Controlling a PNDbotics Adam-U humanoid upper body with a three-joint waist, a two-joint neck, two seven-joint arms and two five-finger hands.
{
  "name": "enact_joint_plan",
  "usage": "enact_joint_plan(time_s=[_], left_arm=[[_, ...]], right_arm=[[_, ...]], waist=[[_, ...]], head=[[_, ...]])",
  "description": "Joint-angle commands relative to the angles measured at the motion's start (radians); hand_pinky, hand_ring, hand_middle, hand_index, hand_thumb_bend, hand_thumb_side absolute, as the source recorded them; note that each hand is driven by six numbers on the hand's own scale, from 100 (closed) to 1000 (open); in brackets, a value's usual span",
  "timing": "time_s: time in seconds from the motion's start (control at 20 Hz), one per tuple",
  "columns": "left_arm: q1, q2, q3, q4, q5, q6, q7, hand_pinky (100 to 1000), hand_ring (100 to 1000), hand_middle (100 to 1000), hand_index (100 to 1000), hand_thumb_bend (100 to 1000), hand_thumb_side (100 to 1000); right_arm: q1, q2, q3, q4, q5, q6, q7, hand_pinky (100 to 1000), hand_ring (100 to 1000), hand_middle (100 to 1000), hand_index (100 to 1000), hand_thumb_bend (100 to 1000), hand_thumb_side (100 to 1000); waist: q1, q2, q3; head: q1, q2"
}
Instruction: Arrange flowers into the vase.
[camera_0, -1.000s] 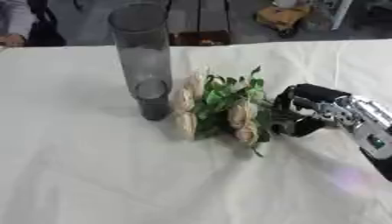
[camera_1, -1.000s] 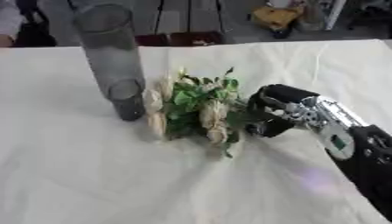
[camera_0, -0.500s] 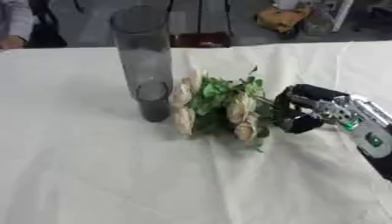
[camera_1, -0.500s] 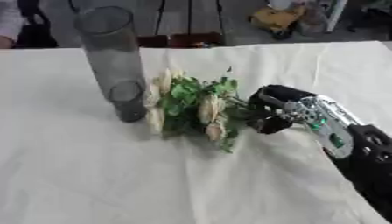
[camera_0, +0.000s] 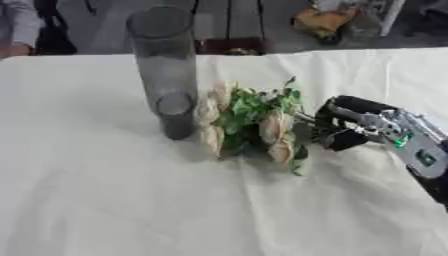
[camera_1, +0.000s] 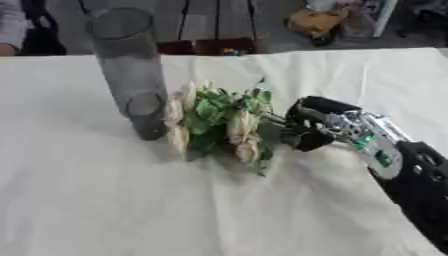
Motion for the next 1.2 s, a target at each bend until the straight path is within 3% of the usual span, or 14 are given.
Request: enact_joint_plan(time_s=[0.05,0.3,0.45,0.5,0.65,0.8,0.85,0.9,1.05,1.2], left_arm=[[-0.007,0.007,-0.001,-0.014,0.001,0.005,0.001,721,889,951,960,100,1000],[-0.006,0.008,0.000,-0.014,0.001,0.007,0.004,721,889,951,960,100,1000],[-0.006,0.008,0.000,-0.014,0.001,0.008,0.005,721,889,951,960,100,1000],[-0.005,0.008,0.000,-0.014,0.001,0.008,0.005,721,889,951,960,100,1000],[-0.005,0.007,0.000,-0.014,0.001,0.008,0.005,720,888,951,960,100,1000],[-0.005,0.007,0.000,-0.014,0.001,0.009,0.005,720,888,951,960,100,1000],[-0.004,0.007,0.000,-0.014,0.000,0.010,0.005,720,888,951,960,100,1000],[-0.004,0.007,0.000,-0.014,0.000,0.010,0.005,720,888,951,960,100,1000],[-0.004,0.007,0.000,-0.014,0.001,0.011,0.004,720,887,952,960,100,1000],[-0.004,0.007,-0.001,-0.014,0.000,0.011,0.004,720,887,952,960,100,1000]], right_arm=[[0.003,-0.005,0.008,0.023,-0.001,-0.007,0.005,296,434,195,378,145,386],[0.002,0.001,0.009,0.034,0.016,-0.016,0.006,208,331,133,237,100,407],[0.000,0.003,0.009,0.040,0.024,-0.020,0.004,191,298,102,207,100,424],[0.000,0.003,0.009,0.041,0.026,-0.022,0.003,186,284,100,198,200,450],[-0.005,0.006,0.005,0.042,0.024,-0.029,-0.005,128,222,100,173,202,472],[-0.011,0.011,0.003,0.052,0.007,-0.045,-0.029,100,138,100,147,322,500],[-0.014,0.013,0.002,0.056,0.002,-0.049,-0.042,100,121,100,138,388,514],[-0.017,0.015,0.002,0.059,-0.001,-0.053,-0.055,100,100,100,122,508,535],[-0.027,0.020,0.001,0.061,-0.007,-0.062,-0.103,100,100,100,100,664,622],[-0.036,0.022,-0.003,0.055,-0.009,-0.068,-0.168,100,100,100,100,651,702]], waist=[[0.003,-0.012,0.000],[0.003,-0.011,0.001],[0.004,-0.011,0.001],[0.004,-0.011,0.001],[0.003,-0.010,0.001],[0.004,-0.010,0.002],[0.004,-0.010,0.002],[0.005,-0.010,0.003],[0.005,-0.010,0.003],[0.004,-0.011,0.003]], head=[[-0.001,-0.012],[-0.001,-0.012],[-0.001,-0.012],[-0.001,-0.012],[-0.001,-0.012],[-0.003,-0.013],[-0.003,-0.013],[-0.004,-0.013],[-0.004,-0.013],[-0.004,-0.013]])
